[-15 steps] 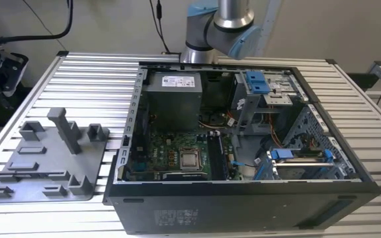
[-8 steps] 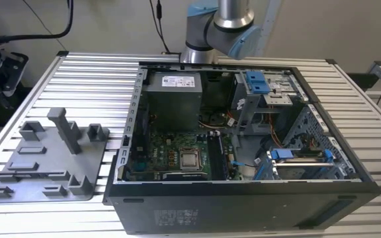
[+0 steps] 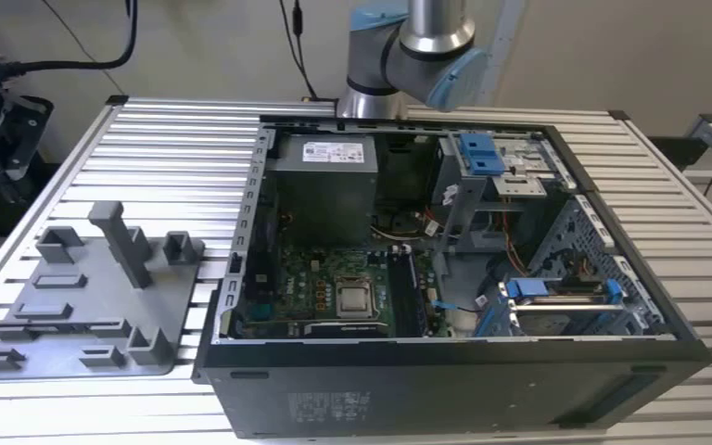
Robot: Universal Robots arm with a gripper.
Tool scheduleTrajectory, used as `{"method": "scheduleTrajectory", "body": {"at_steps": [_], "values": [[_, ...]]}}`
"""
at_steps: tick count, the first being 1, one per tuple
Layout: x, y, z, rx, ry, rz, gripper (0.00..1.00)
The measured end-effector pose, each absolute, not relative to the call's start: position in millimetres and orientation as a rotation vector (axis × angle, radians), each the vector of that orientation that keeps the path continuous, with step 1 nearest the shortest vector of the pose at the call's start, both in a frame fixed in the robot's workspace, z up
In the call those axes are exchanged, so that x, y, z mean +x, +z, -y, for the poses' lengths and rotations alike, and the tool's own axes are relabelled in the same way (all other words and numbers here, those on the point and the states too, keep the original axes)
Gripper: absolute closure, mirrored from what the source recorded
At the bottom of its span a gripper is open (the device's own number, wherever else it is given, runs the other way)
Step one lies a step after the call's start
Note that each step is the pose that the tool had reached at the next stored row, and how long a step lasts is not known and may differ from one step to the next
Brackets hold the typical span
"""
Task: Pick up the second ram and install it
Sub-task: 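Pick up the second ram and move it above second insertion slot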
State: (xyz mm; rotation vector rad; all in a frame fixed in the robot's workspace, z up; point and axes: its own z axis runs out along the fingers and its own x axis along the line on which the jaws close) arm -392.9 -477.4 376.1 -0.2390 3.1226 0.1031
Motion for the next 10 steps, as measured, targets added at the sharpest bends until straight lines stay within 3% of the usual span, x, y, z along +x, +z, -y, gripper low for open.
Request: {"method": "scheduleTrajectory", "body": {"at_steps": [10], "values": [[-392.9, 376.1, 477.4, -0.440, 0.098, -3.106, 0.89]]}}
